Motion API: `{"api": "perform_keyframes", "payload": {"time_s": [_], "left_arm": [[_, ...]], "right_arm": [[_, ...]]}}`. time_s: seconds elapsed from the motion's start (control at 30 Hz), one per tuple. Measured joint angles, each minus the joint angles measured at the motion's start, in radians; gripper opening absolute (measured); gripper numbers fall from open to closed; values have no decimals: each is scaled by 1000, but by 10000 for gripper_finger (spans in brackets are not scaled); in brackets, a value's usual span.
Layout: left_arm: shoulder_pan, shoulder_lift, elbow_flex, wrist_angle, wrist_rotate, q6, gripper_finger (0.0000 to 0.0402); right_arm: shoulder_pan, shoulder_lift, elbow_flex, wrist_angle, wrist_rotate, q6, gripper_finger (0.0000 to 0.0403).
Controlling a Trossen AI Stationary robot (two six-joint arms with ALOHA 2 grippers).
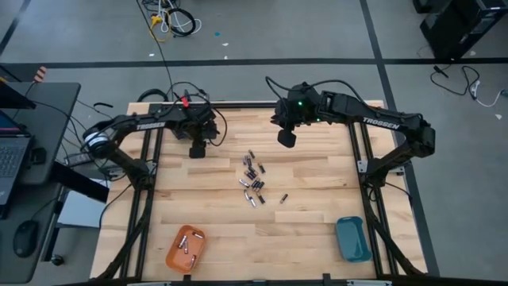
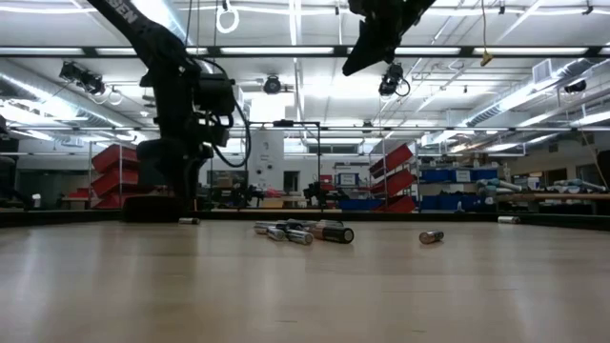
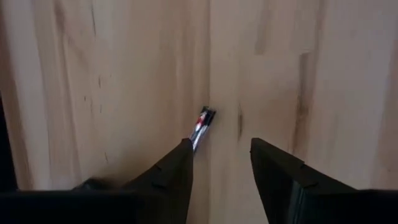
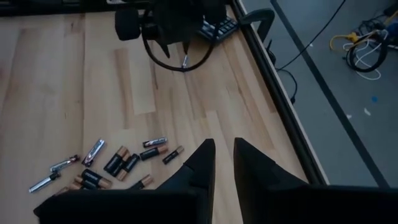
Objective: Sort batteries
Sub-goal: Put the silver battery into the orange bin
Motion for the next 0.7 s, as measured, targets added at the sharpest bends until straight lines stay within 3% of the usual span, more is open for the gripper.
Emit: {"api": "perform_keyframes", "payload": {"time_s": [0.7], "left_arm": [[18, 28, -1, 33, -9, -24, 159]], "right_arm": [[1, 2, 0, 0, 0, -2, 46]]}}
